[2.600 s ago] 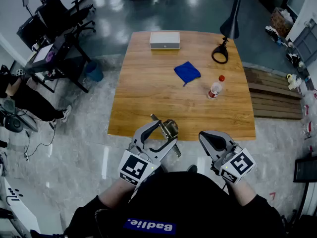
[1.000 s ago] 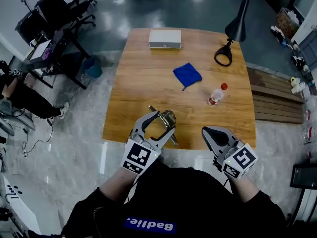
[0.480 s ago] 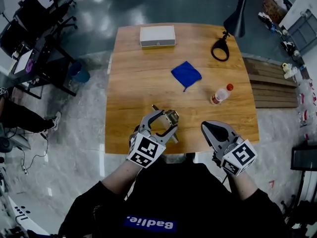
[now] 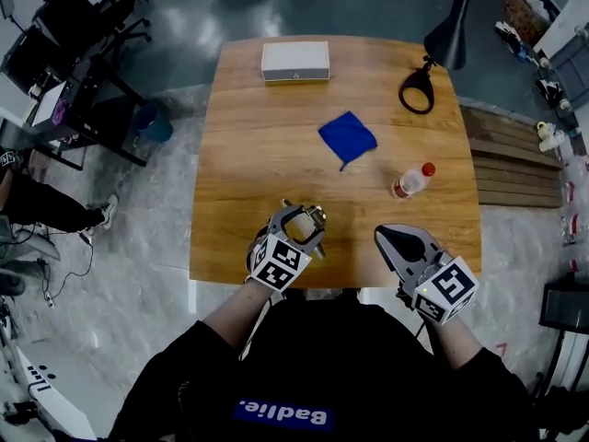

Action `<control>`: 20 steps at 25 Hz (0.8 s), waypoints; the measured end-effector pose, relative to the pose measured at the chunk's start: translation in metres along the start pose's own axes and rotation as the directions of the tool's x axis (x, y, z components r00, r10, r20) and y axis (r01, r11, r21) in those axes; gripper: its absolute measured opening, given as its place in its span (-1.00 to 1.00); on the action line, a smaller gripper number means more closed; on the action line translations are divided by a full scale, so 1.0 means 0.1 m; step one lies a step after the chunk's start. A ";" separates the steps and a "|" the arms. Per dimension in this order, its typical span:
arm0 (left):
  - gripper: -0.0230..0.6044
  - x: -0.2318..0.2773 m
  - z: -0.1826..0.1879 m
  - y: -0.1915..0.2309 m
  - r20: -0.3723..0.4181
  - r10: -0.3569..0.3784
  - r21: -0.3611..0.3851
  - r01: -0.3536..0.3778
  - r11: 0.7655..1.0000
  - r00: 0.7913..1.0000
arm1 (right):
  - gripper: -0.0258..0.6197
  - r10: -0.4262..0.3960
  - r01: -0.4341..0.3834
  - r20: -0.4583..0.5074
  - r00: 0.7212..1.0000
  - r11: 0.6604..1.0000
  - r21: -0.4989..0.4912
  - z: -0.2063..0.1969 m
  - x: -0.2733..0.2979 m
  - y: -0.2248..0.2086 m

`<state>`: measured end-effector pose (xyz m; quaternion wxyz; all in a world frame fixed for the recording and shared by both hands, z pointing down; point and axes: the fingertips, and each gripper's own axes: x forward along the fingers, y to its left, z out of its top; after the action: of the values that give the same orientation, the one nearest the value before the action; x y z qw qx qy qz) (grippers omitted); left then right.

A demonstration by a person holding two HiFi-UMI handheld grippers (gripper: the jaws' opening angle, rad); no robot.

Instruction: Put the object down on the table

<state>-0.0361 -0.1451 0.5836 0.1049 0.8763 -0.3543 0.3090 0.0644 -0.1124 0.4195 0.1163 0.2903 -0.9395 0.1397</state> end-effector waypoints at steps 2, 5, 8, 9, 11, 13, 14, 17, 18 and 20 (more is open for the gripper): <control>0.01 0.14 -0.13 0.02 -0.038 0.002 -0.004 -0.002 1.000 0.999 | -0.91 0.007 -0.007 -0.006 1.000 1.000 0.005 -0.02 0.00 -0.06; 0.01 0.34 -0.34 0.06 -0.097 0.003 0.000 -0.004 1.000 0.995 | -0.91 0.014 -0.013 -0.014 1.000 1.000 0.010 -0.05 0.00 -0.12; 0.01 0.51 -0.55 0.06 -0.153 0.000 0.004 0.001 1.000 0.988 | -0.91 0.007 -0.006 -0.024 1.000 1.000 0.017 -0.10 -0.05 -0.18; 0.01 0.56 -0.61 0.06 -0.171 -0.003 0.007 0.004 1.000 0.985 | -0.91 0.001 -0.001 -0.028 1.000 1.000 0.020 -0.12 -0.07 -0.20; 0.01 0.64 -0.72 0.04 -0.203 -0.009 0.013 0.012 1.000 0.979 | -0.91 -0.010 0.011 -0.036 0.999 1.000 0.028 -0.15 -0.13 -0.25; 0.01 0.71 -0.82 0.04 -0.230 -0.014 0.021 0.019 1.000 0.973 | -0.91 -0.021 0.023 -0.042 0.999 0.999 0.036 -0.19 -0.17 -0.27; 0.01 0.74 -0.87 0.04 -0.242 -0.016 0.025 0.023 0.999 0.970 | -0.91 -0.026 0.028 -0.044 0.999 0.999 0.039 -0.21 -0.19 -0.28; 0.01 0.82 -0.98 0.01 -0.272 -0.022 0.034 0.033 0.999 0.962 | -0.91 -0.041 0.043 -0.046 0.998 0.998 0.047 -0.25 -0.24 -0.30; 0.01 0.85 -1.01 0.00 -0.279 -0.024 0.037 0.036 0.999 0.960 | -0.91 -0.045 0.048 -0.047 0.998 0.998 0.049 -0.26 -0.26 -0.30; 0.01 0.89 -1.05 -0.01 -0.292 -0.028 0.045 0.043 0.998 0.956 | -0.91 -0.054 0.057 -0.048 0.997 0.997 0.053 -0.28 -0.30 -0.31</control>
<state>-0.0343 -0.1514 0.7214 0.1392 0.8299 -0.3112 0.4416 0.1101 -0.1125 0.4426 0.1340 0.3159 -0.9240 0.1686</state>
